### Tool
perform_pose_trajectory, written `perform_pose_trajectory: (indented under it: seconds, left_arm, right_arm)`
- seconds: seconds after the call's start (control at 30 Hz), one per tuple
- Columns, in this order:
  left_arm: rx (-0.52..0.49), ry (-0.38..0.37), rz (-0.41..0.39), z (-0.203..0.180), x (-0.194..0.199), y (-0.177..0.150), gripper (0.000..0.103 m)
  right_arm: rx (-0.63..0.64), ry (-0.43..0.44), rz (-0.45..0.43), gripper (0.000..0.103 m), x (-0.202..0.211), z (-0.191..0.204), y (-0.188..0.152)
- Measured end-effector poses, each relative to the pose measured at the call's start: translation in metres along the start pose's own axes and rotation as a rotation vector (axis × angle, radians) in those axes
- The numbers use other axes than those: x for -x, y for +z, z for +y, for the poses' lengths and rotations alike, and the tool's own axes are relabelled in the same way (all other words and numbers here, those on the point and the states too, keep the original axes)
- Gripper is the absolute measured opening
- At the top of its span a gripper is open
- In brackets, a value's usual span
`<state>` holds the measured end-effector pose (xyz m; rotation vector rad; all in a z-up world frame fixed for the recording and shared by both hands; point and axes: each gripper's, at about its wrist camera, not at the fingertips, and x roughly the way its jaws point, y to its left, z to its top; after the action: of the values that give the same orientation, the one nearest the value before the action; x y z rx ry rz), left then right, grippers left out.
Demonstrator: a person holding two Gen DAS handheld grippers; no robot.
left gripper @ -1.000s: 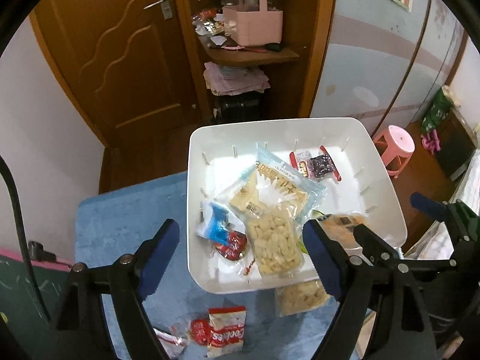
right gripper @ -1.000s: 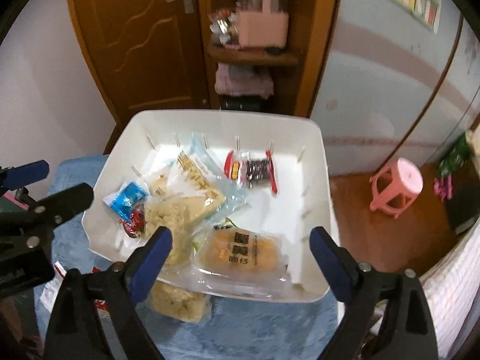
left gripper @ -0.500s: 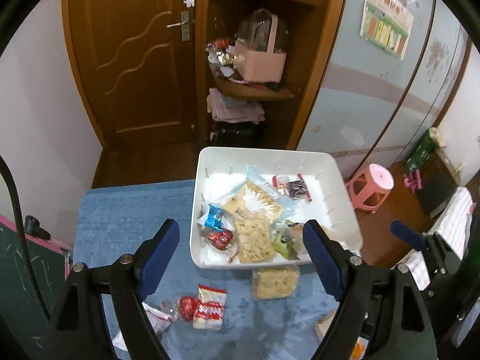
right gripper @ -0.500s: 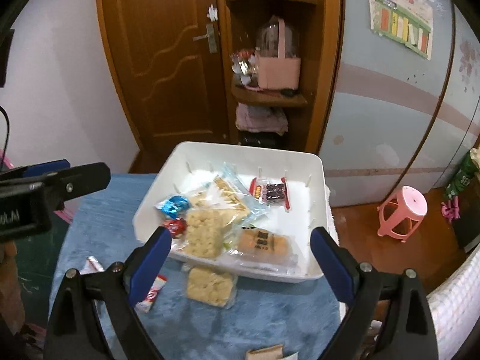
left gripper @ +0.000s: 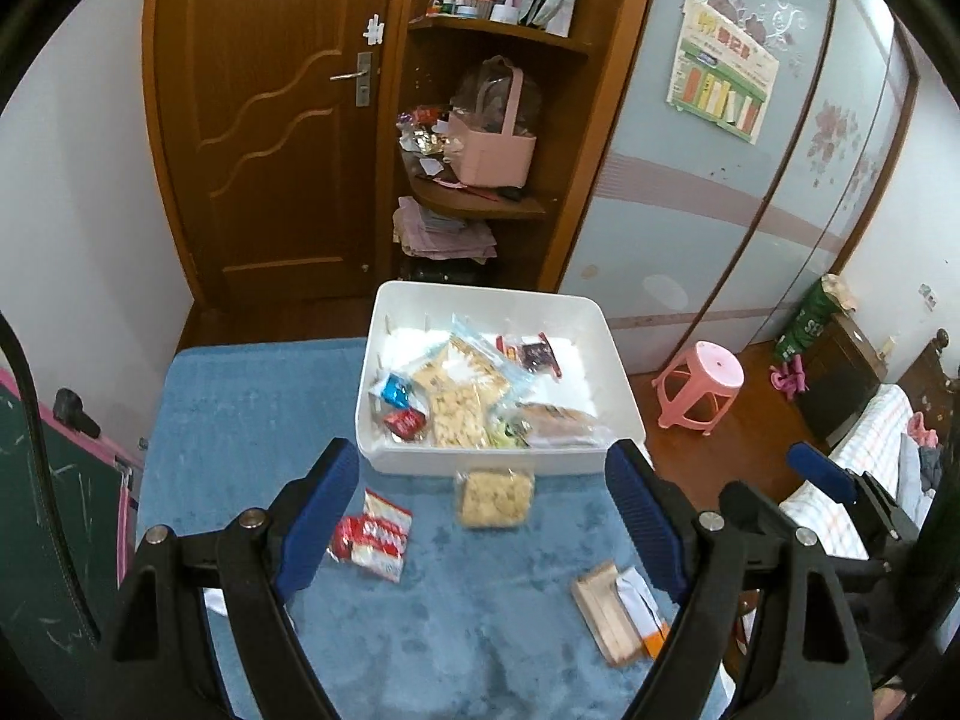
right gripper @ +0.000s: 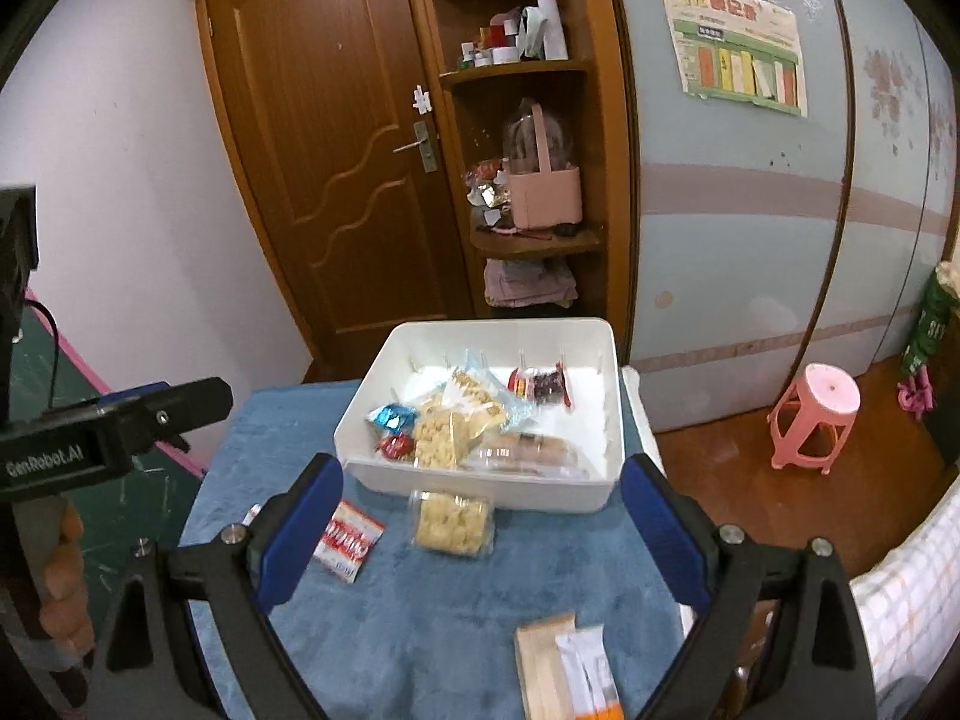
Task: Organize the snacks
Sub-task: 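Move both tools back over the paper and white-orange bars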
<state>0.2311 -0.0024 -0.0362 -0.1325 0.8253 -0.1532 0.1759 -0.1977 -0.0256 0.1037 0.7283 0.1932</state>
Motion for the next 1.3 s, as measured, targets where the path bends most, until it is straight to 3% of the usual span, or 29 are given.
perform_pose_trajectory:
  seconds: [0.4, 0.63, 0.87, 1.03, 1.3]
  left_arm:
    - [0.0, -0.021, 0.023, -0.031, 0.009, -0.069, 0.084]
    - [-0.001, -0.015, 0.123, -0.05, -0.024, -0.113, 0.084]
    - [-0.017, -0.022, 0.285, -0.066, -0.079, -0.152, 0.083]
    - [-0.025, -0.033, 0.384, -0.08, -0.126, -0.169, 0.083]
    - [-0.025, -0.02, 0.475, -0.09, -0.176, -0.179, 0.083]
  right_arm:
    - [0.059, -0.175, 0.024, 0.095, 0.042, -0.026, -0.058]
    - [-0.007, -0.125, 0.191, 0.095, 0.026, -0.067, -0.11]
    - [-0.073, -0.111, 0.344, 0.094, -0.003, -0.094, -0.162]
    - [-0.07, -0.084, 0.404, 0.084, -0.027, -0.098, -0.179]
    - [-0.017, -0.04, 0.52, 0.084, -0.096, -0.097, -0.188]
